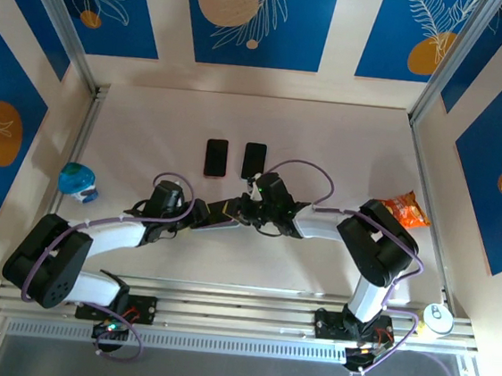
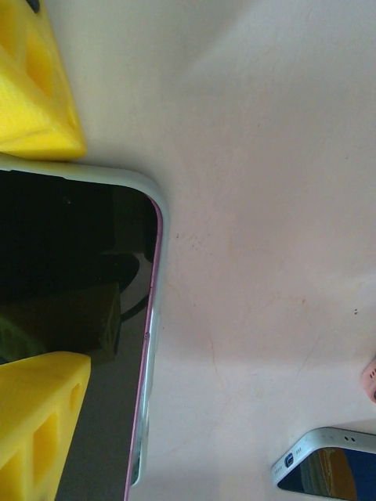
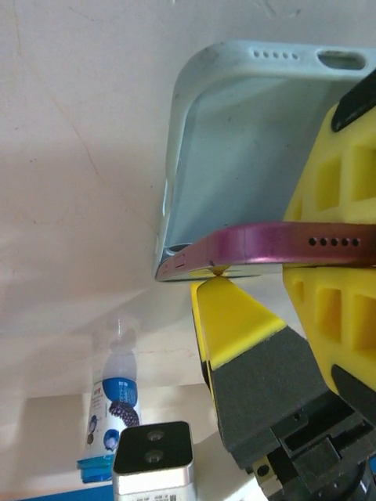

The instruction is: Put the phone into the phone case

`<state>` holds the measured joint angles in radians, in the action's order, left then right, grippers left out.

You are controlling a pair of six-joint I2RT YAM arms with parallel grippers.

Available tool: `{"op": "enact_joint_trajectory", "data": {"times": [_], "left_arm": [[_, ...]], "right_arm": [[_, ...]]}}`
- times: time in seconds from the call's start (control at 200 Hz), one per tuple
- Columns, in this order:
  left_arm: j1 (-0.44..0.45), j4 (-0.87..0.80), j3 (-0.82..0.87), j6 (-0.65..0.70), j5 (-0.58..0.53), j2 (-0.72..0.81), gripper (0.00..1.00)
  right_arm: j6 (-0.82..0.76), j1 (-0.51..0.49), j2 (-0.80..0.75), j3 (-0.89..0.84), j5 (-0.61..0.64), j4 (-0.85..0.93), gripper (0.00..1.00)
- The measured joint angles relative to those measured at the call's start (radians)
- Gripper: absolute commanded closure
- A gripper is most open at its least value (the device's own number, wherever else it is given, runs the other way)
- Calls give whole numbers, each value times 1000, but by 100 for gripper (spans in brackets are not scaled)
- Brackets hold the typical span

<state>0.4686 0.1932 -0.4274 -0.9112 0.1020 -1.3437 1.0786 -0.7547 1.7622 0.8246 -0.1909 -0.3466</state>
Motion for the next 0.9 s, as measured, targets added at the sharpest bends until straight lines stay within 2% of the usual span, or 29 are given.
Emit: {"op": "enact_joint_trajectory", "data": {"times": [0.245, 0.375, 0.52, 0.9], "left_arm": [[0, 1, 0, 0, 0, 0, 34], [0, 1, -1, 0, 0, -2, 34], [0, 1, -2, 3, 0, -2, 34], [0, 19, -9, 31, -7, -2, 34]], "right_arm": [[-24, 1, 26, 26, 24, 116, 72], [-42, 0, 34, 47, 33, 185, 57], [-52, -4, 38, 84, 33, 230, 44], [-71, -13, 39, 188, 64, 439, 30]]}}
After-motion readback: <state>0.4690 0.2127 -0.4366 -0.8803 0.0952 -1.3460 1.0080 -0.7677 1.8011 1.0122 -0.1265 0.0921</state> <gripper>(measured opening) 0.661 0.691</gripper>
